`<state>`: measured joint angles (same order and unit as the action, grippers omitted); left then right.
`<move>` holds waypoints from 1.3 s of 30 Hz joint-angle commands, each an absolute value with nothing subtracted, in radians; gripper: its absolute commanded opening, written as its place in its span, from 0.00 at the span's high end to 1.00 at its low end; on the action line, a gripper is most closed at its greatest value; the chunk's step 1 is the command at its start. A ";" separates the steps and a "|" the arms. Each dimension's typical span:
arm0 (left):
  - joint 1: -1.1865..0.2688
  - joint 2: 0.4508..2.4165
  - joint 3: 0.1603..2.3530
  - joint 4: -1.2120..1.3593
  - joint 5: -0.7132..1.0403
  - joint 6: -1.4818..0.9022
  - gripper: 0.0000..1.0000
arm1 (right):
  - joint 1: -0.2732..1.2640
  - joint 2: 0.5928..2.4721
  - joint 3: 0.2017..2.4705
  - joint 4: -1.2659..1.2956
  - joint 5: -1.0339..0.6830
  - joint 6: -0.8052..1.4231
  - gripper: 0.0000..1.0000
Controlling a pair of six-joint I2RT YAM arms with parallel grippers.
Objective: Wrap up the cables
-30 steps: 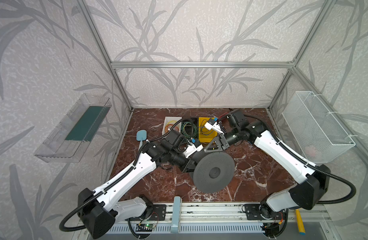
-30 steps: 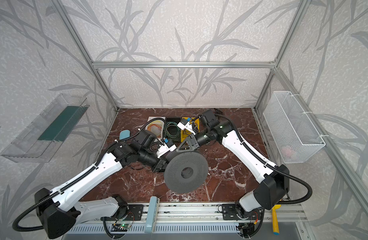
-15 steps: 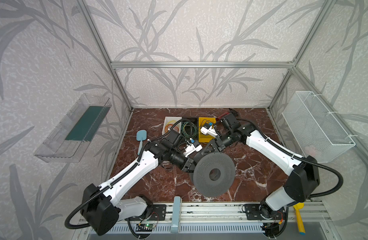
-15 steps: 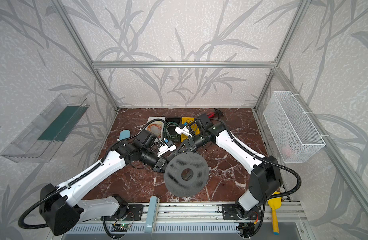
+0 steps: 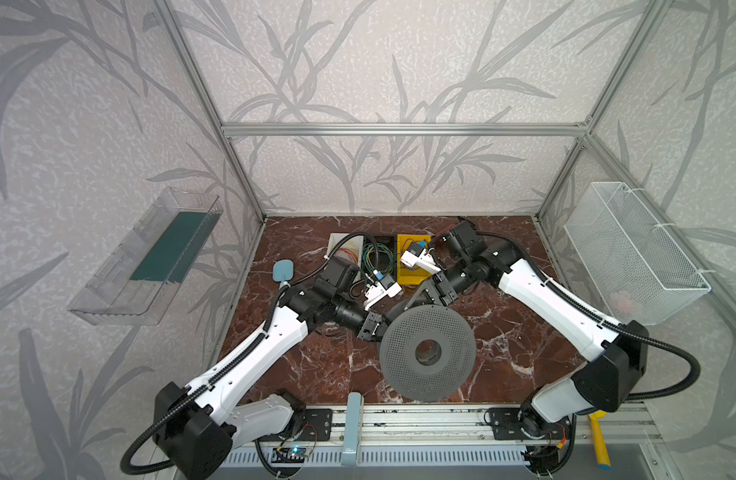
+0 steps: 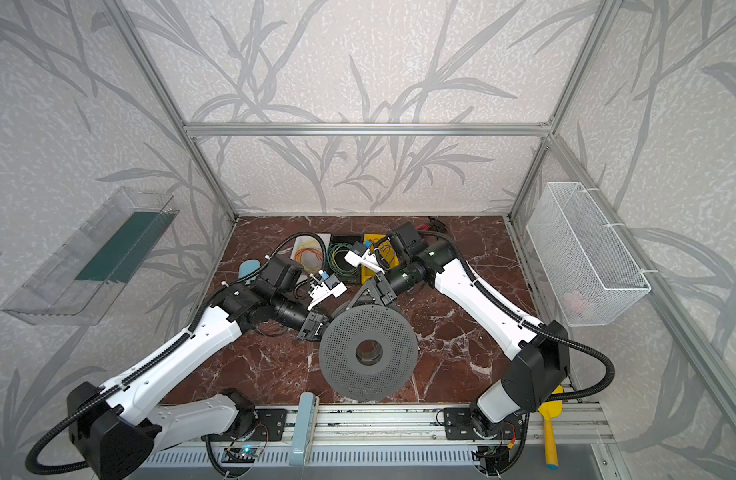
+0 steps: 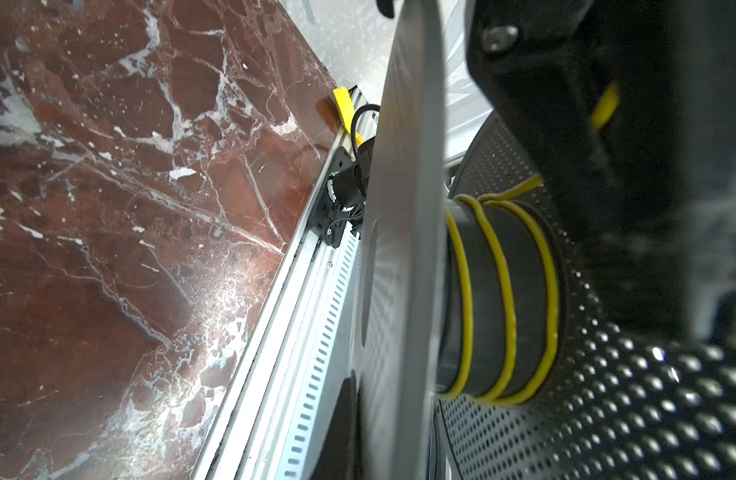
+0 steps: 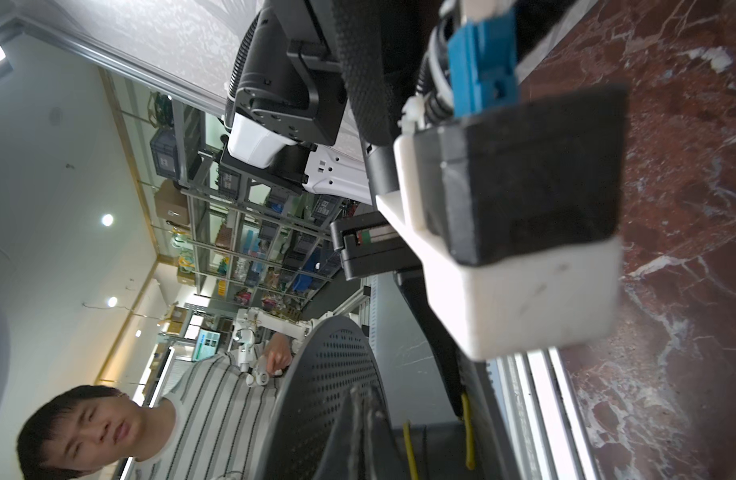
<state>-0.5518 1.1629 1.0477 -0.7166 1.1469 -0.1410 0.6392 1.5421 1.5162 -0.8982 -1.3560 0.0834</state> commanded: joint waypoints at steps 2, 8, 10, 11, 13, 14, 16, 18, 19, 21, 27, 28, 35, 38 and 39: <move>-0.488 1.134 1.082 -0.552 1.058 -0.280 1.00 | 0.716 1.514 1.569 -1.128 -1.299 -0.059 0.79; -0.480 1.067 1.021 -0.480 1.018 -0.350 1.00 | 0.590 1.452 1.575 -1.045 -1.210 0.030 0.53; -0.469 1.053 0.993 -0.440 1.008 -0.389 1.00 | 0.503 1.411 1.561 -0.965 -1.210 0.105 0.46; -0.460 1.046 0.975 -0.413 0.996 -0.414 1.00 | 0.452 1.387 1.552 -0.917 -1.215 0.147 0.41; -0.440 1.030 0.937 -0.348 0.985 -0.470 1.00 | 0.363 1.341 1.529 -0.823 -1.242 0.226 0.36; -0.427 1.024 0.920 -0.321 0.978 -0.500 1.00 | 0.320 1.316 1.516 -0.764 -1.255 0.274 0.35; -0.409 1.017 0.889 -0.260 0.975 -0.553 1.00 | 0.266 1.278 1.494 -0.683 -1.266 0.343 0.33; -0.399 1.018 0.867 -0.214 0.974 -0.593 1.00 | 0.252 1.243 1.484 -0.660 -1.219 0.350 0.31; -0.397 1.020 0.863 -0.203 0.974 -0.600 1.00 | 0.252 1.226 1.478 -0.658 -1.182 0.342 0.31; -0.393 1.027 0.858 -0.192 0.964 -0.616 1.00 | 0.237 1.195 1.471 -0.674 -1.109 0.313 0.30; -0.390 1.040 0.833 -0.136 0.814 -0.735 1.00 | 0.208 1.116 1.429 -0.707 -0.855 0.290 0.30; -0.390 1.044 0.830 -0.138 0.785 -0.749 1.00 | 0.208 1.100 1.412 -0.706 -0.818 0.285 0.30; -0.393 1.074 0.691 0.047 0.647 -0.888 1.00 | 0.209 1.065 1.271 -0.761 -0.688 0.250 0.30; -0.404 1.192 0.604 0.308 0.692 -0.984 1.00 | 0.210 1.015 1.155 -0.672 -0.638 0.282 0.30; -0.409 1.236 0.591 0.377 0.713 -1.007 1.00 | 0.210 1.010 1.129 -0.653 -0.639 0.294 0.31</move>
